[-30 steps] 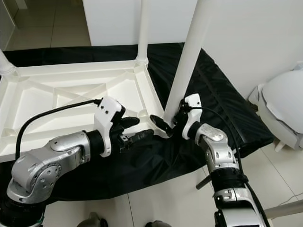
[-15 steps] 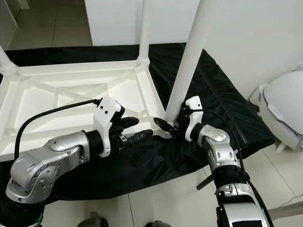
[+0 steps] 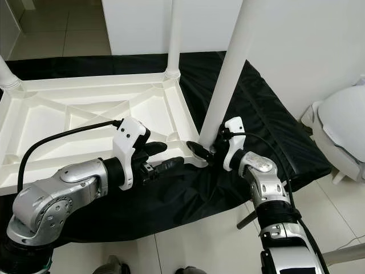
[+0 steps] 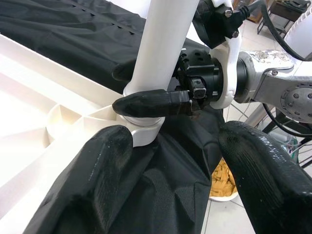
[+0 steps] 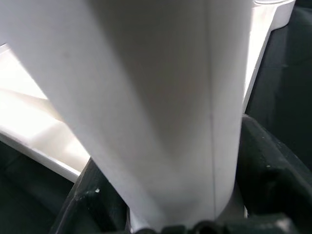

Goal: Building children table

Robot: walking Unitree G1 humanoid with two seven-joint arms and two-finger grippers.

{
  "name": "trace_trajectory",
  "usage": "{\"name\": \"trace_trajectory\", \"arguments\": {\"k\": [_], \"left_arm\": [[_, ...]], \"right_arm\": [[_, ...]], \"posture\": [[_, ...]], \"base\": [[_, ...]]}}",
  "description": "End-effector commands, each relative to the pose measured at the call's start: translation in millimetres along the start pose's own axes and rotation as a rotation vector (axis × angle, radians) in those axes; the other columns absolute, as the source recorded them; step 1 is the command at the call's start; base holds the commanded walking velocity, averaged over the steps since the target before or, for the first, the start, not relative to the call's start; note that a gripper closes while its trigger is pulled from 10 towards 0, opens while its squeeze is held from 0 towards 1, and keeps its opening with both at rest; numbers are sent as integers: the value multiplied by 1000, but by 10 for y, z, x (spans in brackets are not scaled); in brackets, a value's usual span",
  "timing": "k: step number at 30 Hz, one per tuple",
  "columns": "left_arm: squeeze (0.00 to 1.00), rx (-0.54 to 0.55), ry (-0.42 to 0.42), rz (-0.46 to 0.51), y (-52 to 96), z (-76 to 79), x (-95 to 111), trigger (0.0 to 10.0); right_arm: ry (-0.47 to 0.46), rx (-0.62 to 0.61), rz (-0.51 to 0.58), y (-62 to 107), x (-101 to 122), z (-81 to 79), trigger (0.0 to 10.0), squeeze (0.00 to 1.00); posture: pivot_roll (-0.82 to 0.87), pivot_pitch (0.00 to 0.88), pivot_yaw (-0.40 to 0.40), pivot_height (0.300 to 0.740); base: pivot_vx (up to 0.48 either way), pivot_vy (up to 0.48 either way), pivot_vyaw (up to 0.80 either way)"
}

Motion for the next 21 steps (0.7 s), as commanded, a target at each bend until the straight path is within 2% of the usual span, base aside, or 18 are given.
{"name": "trace_trajectory", "arguments": {"k": [1,13,21], "left_arm": [[0,-1,-9,9,1,26,27,10000],[0,-8,-16,0,-4,32,2,10000],[0,0,-22,5,-23,21,4,10000]], "right_arm": [[-33,-43,-36,-1,-75,-51,10000,0],[-69,-210,-29,-35,-67,-116,10000,0],[-132,-374,31,-93,77,-267,10000,0]], "posture": [[18,69,-64,740],[10,60,-68,740],[10,46,-78,740]], "base": [[0,0,0],[0,0,0],[0,0,0]]}}
Point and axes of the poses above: a point about 5 cm out from each wrist's last joint towards the gripper, its own y axis pointing back from the gripper into the wrist, its own x axis along the axis of the wrist's last joint, z = x × y, the point moved 1 cm from there along -y, pointing out of the wrist towards the gripper, and after that the axes turned 9 degrees about y, right-handed, at the moved point
